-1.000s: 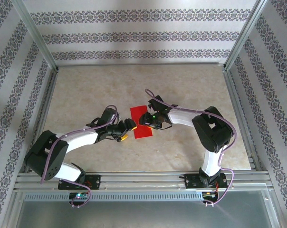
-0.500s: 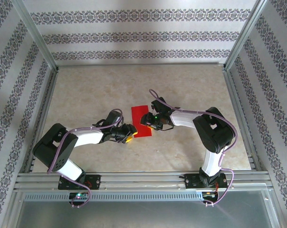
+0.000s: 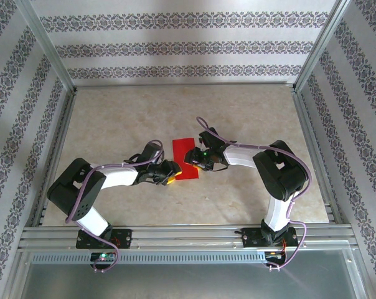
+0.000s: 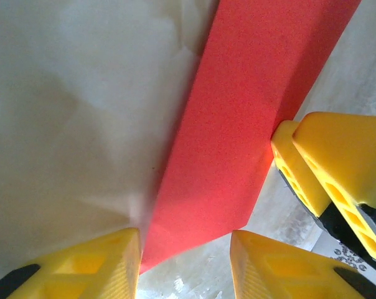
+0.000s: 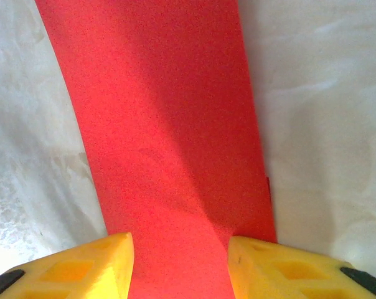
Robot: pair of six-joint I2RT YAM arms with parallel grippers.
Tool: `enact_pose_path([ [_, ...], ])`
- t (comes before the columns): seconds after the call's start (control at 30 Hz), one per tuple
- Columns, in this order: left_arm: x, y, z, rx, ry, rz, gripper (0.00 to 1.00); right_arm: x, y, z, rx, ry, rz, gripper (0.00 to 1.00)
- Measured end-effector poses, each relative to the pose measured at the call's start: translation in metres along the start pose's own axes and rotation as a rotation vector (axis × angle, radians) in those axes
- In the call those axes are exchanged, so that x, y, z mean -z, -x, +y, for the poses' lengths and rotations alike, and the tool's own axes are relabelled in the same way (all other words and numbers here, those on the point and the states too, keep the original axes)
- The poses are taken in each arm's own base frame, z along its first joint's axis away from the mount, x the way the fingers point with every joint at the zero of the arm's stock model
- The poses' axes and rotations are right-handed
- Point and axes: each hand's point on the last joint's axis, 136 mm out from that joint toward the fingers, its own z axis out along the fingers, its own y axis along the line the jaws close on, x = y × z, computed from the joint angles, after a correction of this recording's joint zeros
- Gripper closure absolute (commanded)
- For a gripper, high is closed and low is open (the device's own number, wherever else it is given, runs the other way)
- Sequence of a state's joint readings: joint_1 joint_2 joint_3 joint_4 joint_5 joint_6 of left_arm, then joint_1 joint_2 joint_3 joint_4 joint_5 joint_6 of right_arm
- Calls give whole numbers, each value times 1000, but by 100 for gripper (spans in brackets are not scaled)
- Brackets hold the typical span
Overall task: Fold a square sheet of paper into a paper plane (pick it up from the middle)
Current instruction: Third fold the triangle at the center of the table.
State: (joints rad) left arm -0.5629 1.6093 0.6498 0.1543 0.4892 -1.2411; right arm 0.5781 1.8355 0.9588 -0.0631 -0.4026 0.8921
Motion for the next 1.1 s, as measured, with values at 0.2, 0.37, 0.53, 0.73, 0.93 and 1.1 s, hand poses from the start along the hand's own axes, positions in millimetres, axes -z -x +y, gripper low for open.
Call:
enact_pose_path([
  [0.2, -2, 4, -9, -46, -9, -2, 59, 0, 0, 0, -4, 8, 3, 50],
  [0.37, -1, 9, -21, -94, -32, -11, 64, 0, 0, 0, -7, 15, 7, 50],
  [0.53, 2, 15, -19, -96, -31, -21, 67, 1, 0, -1, -11, 21, 10, 50],
  [0.73, -1, 20, -11, -73, -15, -18, 74, 1, 0, 0, -11, 26, 12, 50],
  [0.93, -7, 27, -4, -27, -10, -10, 83, 1, 1, 0, -13, 28, 13, 51],
  [1.1, -7, 31, -6, -1, -30, -10, 97, 2, 1, 0, -14, 35, 17, 51],
])
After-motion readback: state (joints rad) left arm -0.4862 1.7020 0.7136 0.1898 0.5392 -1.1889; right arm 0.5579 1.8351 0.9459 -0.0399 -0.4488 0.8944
